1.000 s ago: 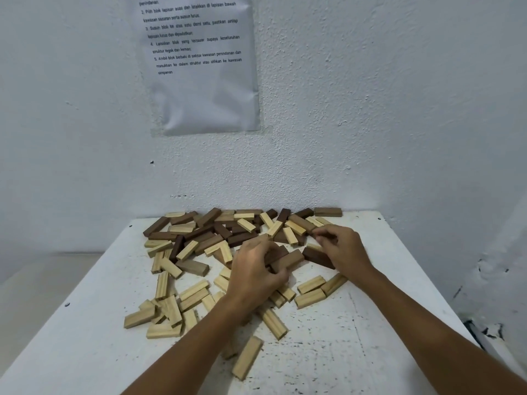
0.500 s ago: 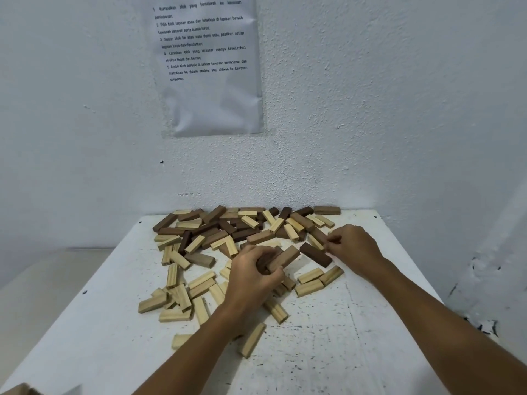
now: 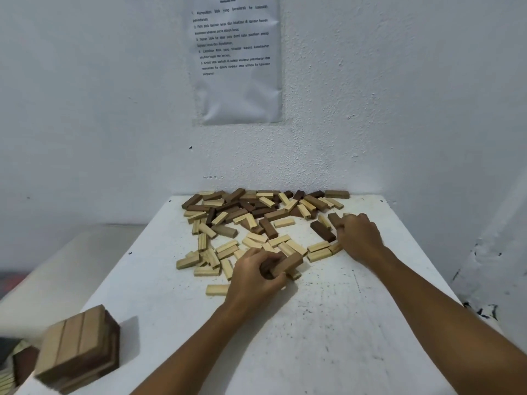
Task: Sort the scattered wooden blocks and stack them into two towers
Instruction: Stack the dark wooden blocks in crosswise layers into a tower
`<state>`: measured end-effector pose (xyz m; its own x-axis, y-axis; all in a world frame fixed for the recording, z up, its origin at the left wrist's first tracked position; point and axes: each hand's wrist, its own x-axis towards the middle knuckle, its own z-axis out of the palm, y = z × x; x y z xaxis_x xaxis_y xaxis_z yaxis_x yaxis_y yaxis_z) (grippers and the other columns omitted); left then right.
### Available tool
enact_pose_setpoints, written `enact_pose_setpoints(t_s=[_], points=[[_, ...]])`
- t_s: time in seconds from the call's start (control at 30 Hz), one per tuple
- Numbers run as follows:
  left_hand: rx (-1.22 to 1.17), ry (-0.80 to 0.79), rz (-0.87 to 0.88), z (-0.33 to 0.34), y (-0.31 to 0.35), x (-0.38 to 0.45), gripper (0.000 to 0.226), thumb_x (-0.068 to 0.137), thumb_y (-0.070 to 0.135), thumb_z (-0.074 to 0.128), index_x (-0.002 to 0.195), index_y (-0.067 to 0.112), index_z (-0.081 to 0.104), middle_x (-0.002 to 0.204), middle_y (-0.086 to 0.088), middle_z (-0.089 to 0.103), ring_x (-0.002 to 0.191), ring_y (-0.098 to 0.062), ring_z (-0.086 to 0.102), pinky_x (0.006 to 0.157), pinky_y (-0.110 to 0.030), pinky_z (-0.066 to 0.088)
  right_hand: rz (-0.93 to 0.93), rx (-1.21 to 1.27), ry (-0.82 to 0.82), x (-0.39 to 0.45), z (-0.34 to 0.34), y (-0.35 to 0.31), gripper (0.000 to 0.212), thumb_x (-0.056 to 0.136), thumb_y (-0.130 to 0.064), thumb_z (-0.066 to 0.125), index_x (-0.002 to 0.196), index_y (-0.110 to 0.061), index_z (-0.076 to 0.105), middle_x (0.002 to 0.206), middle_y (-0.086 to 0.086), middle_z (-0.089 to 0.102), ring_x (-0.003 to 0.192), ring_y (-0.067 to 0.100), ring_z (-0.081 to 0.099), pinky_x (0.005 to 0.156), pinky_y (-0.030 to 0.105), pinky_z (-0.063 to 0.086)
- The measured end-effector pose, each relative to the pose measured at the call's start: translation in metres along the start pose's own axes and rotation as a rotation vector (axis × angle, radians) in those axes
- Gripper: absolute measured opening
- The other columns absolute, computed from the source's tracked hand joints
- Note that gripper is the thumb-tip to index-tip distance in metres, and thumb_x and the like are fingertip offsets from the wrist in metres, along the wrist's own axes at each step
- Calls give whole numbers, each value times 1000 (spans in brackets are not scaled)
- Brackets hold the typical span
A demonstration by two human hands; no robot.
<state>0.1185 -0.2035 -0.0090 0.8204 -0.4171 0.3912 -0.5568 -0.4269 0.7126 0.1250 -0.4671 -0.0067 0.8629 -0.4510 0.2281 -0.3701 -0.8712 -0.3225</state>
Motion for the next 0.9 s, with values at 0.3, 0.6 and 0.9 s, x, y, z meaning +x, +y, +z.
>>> enact_pose_setpoints(t_s=[0.3, 0.6, 0.9], points=[[41, -60, 92, -13, 10, -54, 37, 71, 32, 69, 108, 24, 73, 93, 15, 59, 92, 1, 55, 73, -16, 48, 111, 149, 93, -26, -12, 8, 12, 93, -21, 61, 87, -11, 62, 80, 5, 63, 70, 22, 56, 51, 24, 32], [118, -117, 176, -16, 20, -84, 36, 70, 30, 71, 105, 23, 75, 95, 10, 61, 86, -4, 55, 76, -15, 45, -15, 588, 66, -105, -36, -21, 34, 83, -48, 72, 80, -15, 62, 71, -1, 62, 62, 12, 54, 55, 24, 42], [232, -50, 37, -35, 18, -111, 32, 66, 28, 73, 97, 27, 76, 81, 10, 59, 76, -5, 53, 69, -11, 38, -149, 361, -298, -180, -42, -50, 47, 84, -27, 62, 130, -27, 59, 66, -22, 41, 64, -4, 43, 66, 17, 36]])
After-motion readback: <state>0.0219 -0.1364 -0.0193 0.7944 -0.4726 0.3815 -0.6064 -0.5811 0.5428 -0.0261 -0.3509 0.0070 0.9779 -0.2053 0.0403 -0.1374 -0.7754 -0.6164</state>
